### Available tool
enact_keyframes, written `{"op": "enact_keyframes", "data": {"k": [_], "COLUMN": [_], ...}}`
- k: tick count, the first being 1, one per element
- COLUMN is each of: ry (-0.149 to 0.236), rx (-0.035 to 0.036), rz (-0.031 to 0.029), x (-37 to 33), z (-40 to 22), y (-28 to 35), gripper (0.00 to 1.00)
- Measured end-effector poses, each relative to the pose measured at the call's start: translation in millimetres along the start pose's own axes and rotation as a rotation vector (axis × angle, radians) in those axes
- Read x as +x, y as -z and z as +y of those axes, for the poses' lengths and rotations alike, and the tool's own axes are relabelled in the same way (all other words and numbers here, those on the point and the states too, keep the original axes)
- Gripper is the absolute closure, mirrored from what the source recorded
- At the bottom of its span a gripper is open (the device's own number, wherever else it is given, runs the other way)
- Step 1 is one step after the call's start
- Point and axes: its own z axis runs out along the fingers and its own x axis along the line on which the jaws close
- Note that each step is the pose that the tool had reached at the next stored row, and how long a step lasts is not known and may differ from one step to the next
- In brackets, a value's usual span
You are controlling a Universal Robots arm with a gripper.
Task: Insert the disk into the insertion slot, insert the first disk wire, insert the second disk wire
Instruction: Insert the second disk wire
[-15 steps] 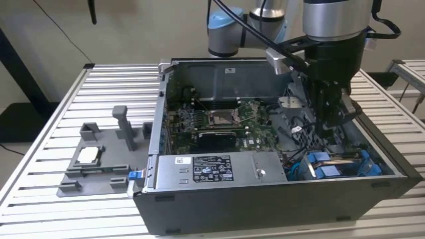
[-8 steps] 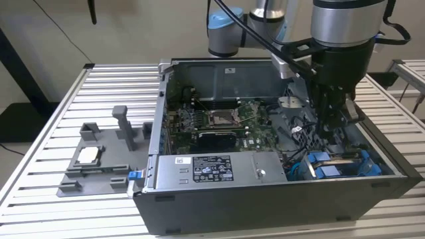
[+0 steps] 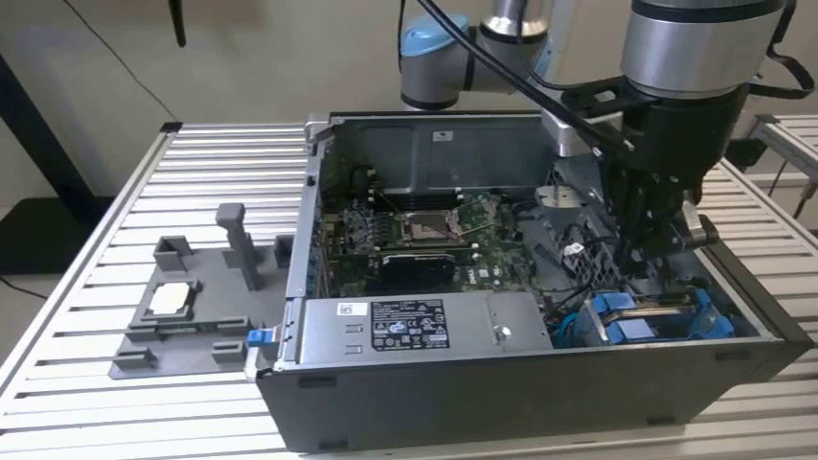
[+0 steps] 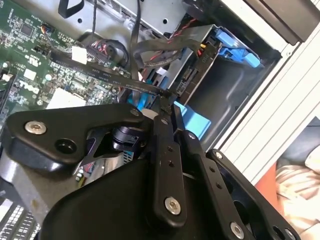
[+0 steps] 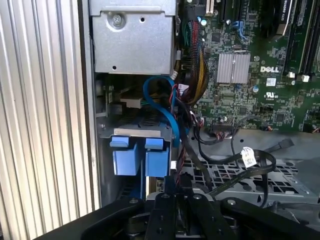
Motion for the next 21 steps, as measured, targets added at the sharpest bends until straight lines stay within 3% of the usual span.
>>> {"op": "enact_keyframes", "data": {"k": [7,11,16,21], "ry": [0.000,0.000,0.000,-0.001], "rx": [-0.0346,-0.0503,-0.0607,-0.0617], "rz": [-0.0102,-0.0166,-0.0179,-0.0176], "x": [10.6,15.5,16.5,16.5], "z": [-10.7,-17.5,-23.3,-23.9], "y": [-2.6,-4.3,-6.1,-6.2], "gripper": [0.84,0.84,0.84,0.84]}}
